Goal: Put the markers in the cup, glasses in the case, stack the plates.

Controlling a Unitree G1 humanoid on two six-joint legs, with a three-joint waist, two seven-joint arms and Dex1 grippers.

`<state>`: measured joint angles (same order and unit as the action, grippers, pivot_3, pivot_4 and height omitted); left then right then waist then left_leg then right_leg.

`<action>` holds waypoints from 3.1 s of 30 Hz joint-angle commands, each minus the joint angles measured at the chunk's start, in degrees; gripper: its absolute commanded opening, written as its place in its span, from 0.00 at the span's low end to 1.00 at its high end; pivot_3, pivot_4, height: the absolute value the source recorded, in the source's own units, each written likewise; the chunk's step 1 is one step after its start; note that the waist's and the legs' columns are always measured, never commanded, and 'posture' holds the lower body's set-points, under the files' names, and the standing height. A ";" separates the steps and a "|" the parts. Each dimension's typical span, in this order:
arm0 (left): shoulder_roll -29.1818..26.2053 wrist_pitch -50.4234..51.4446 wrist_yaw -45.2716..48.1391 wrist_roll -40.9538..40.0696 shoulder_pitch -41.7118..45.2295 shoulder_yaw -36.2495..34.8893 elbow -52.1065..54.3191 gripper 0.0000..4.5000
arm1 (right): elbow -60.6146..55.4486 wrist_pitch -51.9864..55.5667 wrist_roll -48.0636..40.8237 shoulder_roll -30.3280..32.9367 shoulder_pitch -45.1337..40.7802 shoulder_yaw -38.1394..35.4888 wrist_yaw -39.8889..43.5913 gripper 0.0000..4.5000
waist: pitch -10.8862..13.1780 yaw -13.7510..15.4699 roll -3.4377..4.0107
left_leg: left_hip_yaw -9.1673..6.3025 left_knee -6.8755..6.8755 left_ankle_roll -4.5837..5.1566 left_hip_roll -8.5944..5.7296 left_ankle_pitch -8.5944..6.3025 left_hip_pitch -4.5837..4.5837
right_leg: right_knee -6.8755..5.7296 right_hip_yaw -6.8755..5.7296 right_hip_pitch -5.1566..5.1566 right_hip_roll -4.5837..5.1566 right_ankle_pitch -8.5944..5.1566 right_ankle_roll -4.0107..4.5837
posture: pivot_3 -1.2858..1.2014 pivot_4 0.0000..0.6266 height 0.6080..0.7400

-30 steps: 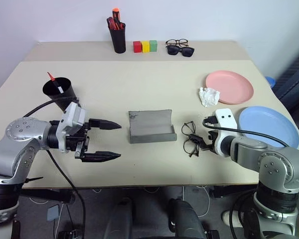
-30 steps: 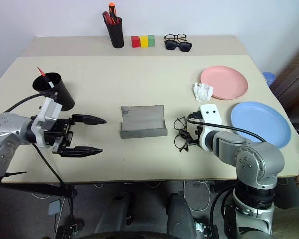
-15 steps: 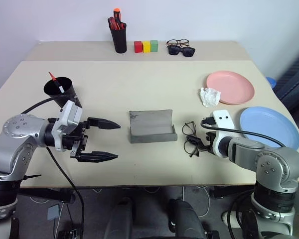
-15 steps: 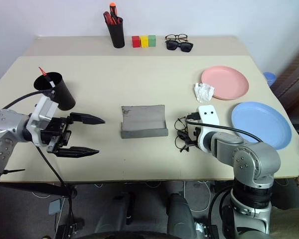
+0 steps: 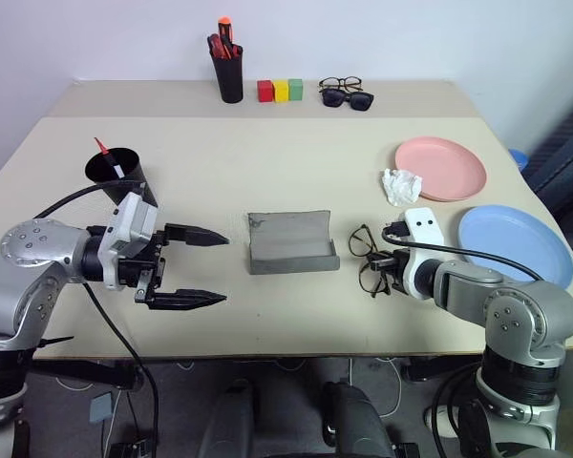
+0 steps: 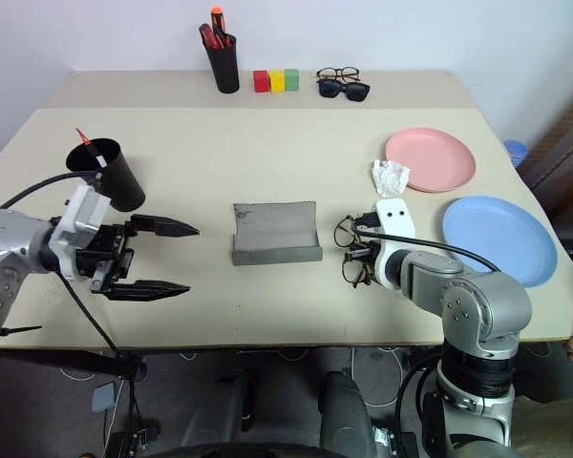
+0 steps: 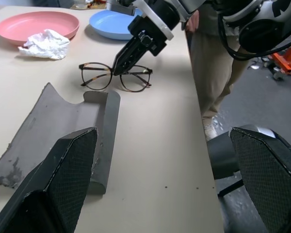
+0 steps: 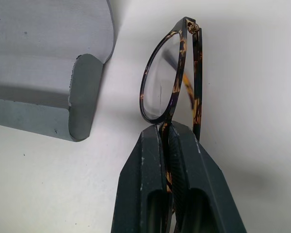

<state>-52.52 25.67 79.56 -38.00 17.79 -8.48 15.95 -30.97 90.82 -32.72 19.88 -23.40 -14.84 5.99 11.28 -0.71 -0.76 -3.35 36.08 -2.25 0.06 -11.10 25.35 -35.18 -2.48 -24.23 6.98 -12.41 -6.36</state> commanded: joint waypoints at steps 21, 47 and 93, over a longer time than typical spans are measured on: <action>2.63 -12.87 1.43 2.75 -5.82 -3.58 -5.29 1.00 | 13.64 -39.75 11.82 9.12 -20.40 33.02 27.28 0.01 | 0.14 -0.12 0.20 | 0.19 -0.08 0.00 0.33 0.00 0.08 | 0.06 0.04 -0.20 -0.29 0.14 0.23 | 0.52 0.24 1.00; 10.63 -11.97 -23.06 23.25 17.98 8.29 -25.09 0.69 | -0.54 -45.23 15.66 20.29 0.77 16.20 33.01 0.90 | 0.11 1.60 0.11 | 0.24 -0.04 0.00 0.33 0.01 0.05 | -0.02 0.02 -0.13 -0.36 0.26 0.01 | 0.52 0.24 1.00; 33.98 -5.41 -8.47 28.74 36.00 24.45 -29.05 0.13 | 15.56 -60.83 23.69 17.81 23.40 -5.80 15.93 0.90 | 0.03 1.56 -0.07 | 0.42 0.19 0.04 0.32 -0.01 0.02 | -0.01 0.16 0.03 -0.27 0.17 0.17 | 0.52 0.24 1.00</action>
<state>-19.87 18.26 72.95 -7.98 53.05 16.42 -15.98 -16.37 30.09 -10.37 36.71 0.78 -18.93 23.46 11.31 0.85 -0.83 -2.94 36.25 -2.20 0.38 -11.11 25.35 -35.19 -2.31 -24.19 6.71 -12.24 -6.20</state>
